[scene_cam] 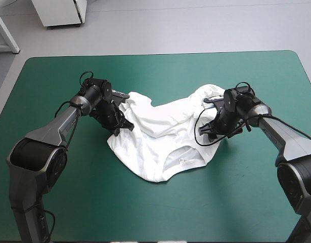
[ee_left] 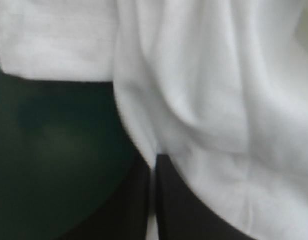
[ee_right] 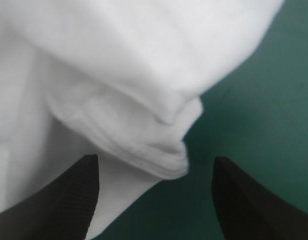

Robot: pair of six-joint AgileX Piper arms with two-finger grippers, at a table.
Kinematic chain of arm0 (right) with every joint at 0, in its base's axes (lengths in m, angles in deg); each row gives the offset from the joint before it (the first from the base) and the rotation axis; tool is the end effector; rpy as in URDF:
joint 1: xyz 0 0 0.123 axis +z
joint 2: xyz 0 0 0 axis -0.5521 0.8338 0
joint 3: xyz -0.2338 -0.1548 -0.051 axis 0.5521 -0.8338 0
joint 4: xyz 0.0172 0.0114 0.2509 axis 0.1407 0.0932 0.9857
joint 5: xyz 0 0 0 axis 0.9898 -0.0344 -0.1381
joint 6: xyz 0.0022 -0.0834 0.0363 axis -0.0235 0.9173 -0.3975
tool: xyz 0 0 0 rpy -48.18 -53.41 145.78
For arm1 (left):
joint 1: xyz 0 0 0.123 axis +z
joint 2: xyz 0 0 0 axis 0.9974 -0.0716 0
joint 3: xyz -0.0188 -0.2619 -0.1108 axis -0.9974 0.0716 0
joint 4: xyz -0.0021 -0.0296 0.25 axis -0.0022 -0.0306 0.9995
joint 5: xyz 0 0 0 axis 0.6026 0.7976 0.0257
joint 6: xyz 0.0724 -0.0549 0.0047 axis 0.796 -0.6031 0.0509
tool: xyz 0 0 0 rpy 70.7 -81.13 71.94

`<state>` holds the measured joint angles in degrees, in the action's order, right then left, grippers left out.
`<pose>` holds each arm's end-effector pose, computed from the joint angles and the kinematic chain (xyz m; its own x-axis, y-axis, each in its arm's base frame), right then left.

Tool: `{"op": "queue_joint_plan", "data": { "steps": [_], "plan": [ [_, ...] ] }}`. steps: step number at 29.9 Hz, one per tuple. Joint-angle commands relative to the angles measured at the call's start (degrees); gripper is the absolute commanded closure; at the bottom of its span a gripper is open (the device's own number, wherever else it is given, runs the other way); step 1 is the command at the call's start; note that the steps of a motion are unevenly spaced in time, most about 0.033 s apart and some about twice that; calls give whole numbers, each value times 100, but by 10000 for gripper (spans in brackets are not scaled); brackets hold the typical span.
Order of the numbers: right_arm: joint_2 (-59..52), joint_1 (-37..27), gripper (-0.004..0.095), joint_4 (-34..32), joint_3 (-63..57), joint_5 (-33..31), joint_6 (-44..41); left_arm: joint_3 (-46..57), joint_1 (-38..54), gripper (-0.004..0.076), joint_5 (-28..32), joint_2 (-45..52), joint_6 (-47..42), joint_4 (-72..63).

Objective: Fold the cloth

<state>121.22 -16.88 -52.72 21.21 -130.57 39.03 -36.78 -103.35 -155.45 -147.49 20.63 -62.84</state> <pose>0.3474 0.1068 0.2362 -0.9368 -0.2850 -0.2028 -0.2970 0.9544 0.0306 0.3876 -0.1309 0.2064 -0.8967 0.4403 -0.0456 0.4427 0.8923 -0.0885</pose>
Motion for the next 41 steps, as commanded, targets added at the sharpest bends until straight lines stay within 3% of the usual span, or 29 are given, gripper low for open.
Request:
{"op": "queue_joint_plan", "data": {
  "steps": [1, 6, 10, 12, 15, 16, 23, 35, 41],
  "plan": [
    [-150, -249, 333, 82, 130, 143, 26, 63, -52, 733, 153, -54, 1, -252],
    [139, -295, 451, 574, 130, 143, 236, 63, -52, 733, 198, -54, 1, -263],
    [340, -204, 570, 553, 130, 156, 190, 63, -52, 733, 185, -54, 1, -286],
    [432, -180, 661, 513, 130, 83, 108, 63, -41, 733, 175, -54, 1, -286],
    [509, -180, 895, 534, 130, -141, 77, 63, -41, 733, 175, -54, 1, -313],
    [509, -180, 924, 547, 130, -187, 67, 63, -41, 733, 175, -54, 1, -313],
    [-4, -180, 927, 593, 315, -573, 64, -619, -41, 733, -488, 116, 156, -369],
    [-1809, -200, 927, 501, 1984, -1113, 16, -2197, -41, 733, -456, 1824, -142, -403],
    [-2268, -200, 927, 501, 2956, -993, 28, -2857, -41, 733, -450, 2652, -208, -408]
  ]
}}
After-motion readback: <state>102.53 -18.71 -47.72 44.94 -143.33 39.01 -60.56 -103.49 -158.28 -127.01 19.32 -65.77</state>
